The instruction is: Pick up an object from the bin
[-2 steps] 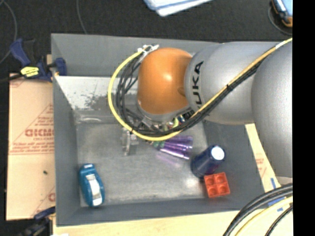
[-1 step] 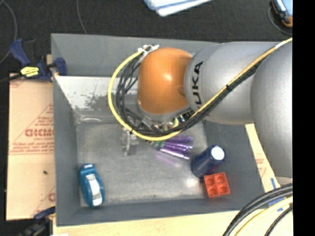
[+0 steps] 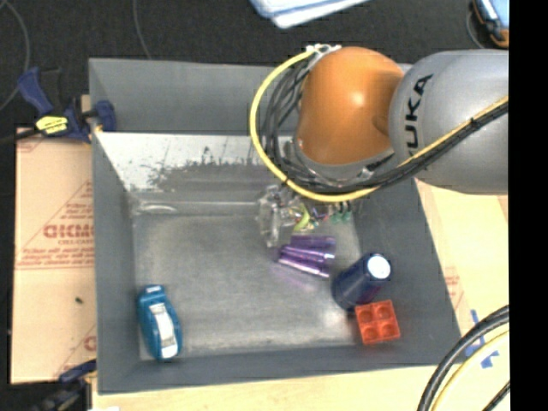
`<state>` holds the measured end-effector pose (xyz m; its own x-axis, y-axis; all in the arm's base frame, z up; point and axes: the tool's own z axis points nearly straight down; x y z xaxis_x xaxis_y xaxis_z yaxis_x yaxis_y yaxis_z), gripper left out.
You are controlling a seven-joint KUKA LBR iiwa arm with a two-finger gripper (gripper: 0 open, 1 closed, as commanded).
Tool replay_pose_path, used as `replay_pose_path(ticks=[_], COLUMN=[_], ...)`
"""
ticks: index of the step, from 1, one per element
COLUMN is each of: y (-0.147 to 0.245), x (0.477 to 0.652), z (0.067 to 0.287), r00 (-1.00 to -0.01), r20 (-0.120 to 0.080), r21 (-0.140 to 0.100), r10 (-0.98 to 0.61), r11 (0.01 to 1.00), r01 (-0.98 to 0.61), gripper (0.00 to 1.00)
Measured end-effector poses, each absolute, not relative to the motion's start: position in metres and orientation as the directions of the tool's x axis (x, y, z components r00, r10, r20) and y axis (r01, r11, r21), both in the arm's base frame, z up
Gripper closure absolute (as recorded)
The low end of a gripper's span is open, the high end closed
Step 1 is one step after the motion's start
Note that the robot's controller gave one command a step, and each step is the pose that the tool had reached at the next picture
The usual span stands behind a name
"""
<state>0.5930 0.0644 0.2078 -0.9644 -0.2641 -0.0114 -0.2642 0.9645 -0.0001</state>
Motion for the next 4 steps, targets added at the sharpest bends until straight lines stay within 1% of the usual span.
replay_pose_path(ticks=[1,2,3,4], y=[0.077,0.028,-0.004,-0.010], x=[0.614,0.578,0.584,0.599], z=[0.164,0.162,0.160,0.178], r00=[-0.985,-0.906,-0.963,-0.937], r20=[-0.010,-0.014,-0.017,-0.021], r21=[0.003,-0.003,0.000,-0.004], r10=[-0.172,-0.423,-0.271,-0.348], r11=[0.985,0.906,0.963,0.937], r01=[-0.172,-0.423,-0.271,-0.348], gripper=[1.00,1.00,1.00,1.00])
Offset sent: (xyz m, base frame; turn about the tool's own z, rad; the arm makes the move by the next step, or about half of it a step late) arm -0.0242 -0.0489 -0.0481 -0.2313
